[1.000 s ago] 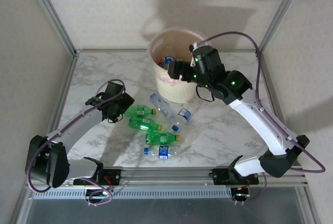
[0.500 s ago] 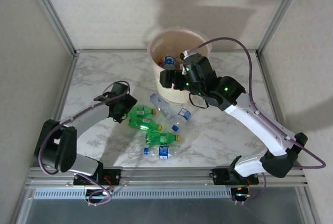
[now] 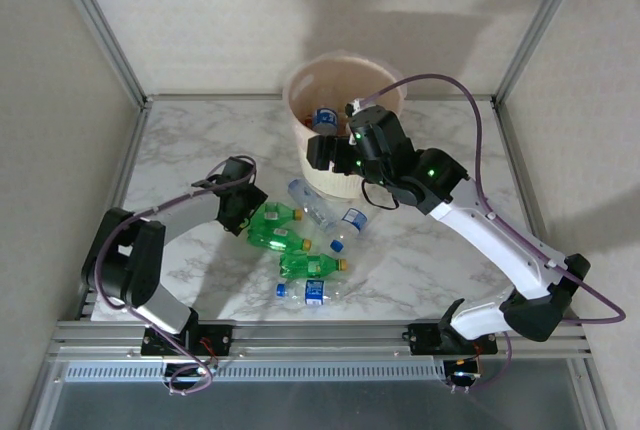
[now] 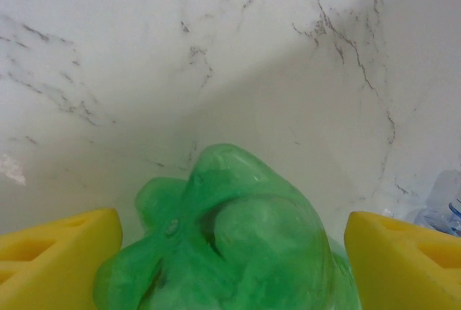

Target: Put the plastic bottles in the bin

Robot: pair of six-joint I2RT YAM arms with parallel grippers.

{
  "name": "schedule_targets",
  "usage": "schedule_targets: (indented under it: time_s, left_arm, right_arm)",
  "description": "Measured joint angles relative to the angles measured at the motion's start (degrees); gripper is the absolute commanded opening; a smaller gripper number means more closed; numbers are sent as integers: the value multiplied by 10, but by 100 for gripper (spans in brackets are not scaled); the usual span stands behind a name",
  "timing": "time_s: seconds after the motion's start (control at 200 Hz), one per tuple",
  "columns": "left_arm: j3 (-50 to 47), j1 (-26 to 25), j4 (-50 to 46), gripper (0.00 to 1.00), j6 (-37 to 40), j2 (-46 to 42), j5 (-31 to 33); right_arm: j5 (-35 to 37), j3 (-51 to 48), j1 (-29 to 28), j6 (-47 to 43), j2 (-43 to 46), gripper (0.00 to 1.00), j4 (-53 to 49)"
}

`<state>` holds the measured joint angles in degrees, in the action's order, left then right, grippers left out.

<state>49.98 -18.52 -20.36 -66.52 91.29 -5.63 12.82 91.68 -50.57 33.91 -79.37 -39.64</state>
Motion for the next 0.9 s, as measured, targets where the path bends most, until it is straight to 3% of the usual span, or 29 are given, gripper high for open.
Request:
schedule_targets:
  time_s: [0.681, 0.896]
  left_arm:
    - [53, 0, 2, 63, 0, 25, -8]
    - [79, 0, -37, 61, 15, -37, -8]
  right_arm:
    - [17, -21, 0, 13, 13, 85, 0]
    - [38, -21, 0, 13, 21, 85, 0]
